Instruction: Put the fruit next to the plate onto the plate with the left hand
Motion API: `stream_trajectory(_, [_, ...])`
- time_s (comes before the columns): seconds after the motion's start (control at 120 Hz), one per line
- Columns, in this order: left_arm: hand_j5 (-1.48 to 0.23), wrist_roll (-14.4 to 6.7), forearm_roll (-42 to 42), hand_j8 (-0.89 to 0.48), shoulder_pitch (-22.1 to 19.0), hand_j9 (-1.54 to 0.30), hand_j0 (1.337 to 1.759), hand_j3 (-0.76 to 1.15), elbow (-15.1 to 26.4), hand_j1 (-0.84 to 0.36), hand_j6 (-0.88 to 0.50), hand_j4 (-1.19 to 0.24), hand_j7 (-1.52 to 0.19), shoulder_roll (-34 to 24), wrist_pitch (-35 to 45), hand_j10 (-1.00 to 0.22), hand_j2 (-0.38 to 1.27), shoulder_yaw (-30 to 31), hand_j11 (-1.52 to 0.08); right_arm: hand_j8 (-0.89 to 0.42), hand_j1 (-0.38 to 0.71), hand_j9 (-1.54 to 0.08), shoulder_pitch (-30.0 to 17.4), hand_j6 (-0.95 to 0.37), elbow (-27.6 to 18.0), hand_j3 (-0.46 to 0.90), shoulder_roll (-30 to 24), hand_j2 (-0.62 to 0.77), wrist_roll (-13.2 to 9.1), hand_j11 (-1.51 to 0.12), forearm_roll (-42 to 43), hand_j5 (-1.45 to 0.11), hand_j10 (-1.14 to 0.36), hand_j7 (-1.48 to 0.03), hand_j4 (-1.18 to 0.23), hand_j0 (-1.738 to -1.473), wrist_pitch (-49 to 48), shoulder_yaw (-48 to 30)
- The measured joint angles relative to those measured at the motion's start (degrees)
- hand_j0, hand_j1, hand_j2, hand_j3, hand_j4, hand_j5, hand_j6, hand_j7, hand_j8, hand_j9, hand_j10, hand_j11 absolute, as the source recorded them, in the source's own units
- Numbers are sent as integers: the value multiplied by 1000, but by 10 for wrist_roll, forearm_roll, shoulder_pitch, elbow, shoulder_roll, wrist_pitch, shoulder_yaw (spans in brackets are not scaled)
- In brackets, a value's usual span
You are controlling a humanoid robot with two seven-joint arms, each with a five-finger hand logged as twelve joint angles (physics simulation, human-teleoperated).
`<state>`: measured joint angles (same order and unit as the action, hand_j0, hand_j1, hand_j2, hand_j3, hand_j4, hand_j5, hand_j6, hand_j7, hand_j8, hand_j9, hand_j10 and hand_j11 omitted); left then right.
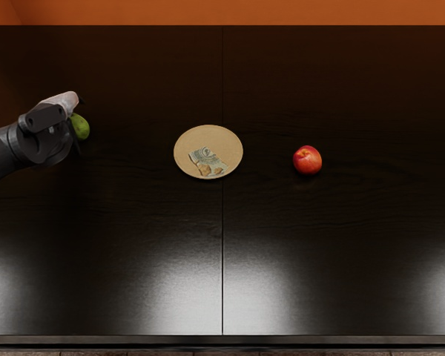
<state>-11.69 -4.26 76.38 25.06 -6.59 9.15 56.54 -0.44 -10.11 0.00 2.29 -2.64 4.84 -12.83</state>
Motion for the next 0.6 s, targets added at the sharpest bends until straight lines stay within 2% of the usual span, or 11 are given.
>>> stream_trajectory(0.6, [-472, 2, 7, -365, 0, -471, 1658, 0, 0, -84, -366, -365, -472, 0, 0, -365, 75, -6, -471, 0, -349, 0, 0, 0, 0, 0, 0, 0, 0, 0, 0, 0, 0, 0, 0, -1658, 0, 0])
